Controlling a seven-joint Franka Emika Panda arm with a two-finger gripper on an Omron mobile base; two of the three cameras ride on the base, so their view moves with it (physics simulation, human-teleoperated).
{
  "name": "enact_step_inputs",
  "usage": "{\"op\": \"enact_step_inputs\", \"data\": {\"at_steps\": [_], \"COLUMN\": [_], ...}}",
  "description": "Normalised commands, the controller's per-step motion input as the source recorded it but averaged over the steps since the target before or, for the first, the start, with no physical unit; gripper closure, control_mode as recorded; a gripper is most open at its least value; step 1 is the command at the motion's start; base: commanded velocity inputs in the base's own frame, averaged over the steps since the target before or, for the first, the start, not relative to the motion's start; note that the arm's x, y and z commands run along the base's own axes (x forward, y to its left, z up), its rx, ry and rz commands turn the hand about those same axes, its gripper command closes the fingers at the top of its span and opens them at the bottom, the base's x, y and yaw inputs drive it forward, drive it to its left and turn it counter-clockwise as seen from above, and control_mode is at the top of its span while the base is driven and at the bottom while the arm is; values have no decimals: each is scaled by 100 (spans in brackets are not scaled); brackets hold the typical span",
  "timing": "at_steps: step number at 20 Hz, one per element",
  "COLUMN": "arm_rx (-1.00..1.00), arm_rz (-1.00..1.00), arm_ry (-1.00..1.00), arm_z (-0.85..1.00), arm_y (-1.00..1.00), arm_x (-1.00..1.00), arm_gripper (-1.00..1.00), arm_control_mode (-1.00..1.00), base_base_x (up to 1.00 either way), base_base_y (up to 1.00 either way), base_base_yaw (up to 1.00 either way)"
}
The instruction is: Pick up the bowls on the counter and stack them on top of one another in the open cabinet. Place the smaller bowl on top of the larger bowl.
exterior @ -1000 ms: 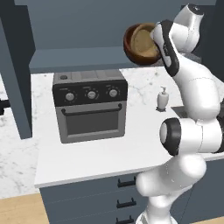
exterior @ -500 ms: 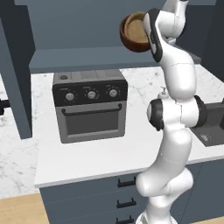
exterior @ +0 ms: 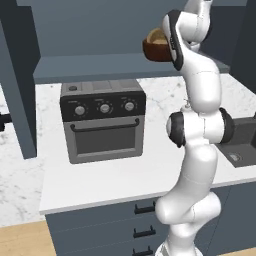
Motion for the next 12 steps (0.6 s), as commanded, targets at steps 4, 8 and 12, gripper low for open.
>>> {"op": "enact_step_inputs", "data": {"at_steps": [4, 8, 12], "arm_rx": [2, 2, 0], "arm_rz": [-1, -1, 0], "arm_ry": [-33, -34, -8], "arm_z": [-34, -62, -100], "arm_y": [-9, -6, 0], "arm_x": [-100, -100, -100], "arm_gripper": [-100, -100, -100], "arm_control_mode": [-100, -100, -100], "base_base_x": [0, 0, 0], "base_base_y": [0, 0, 0], "base_base_yaw": [0, 0, 0]}}
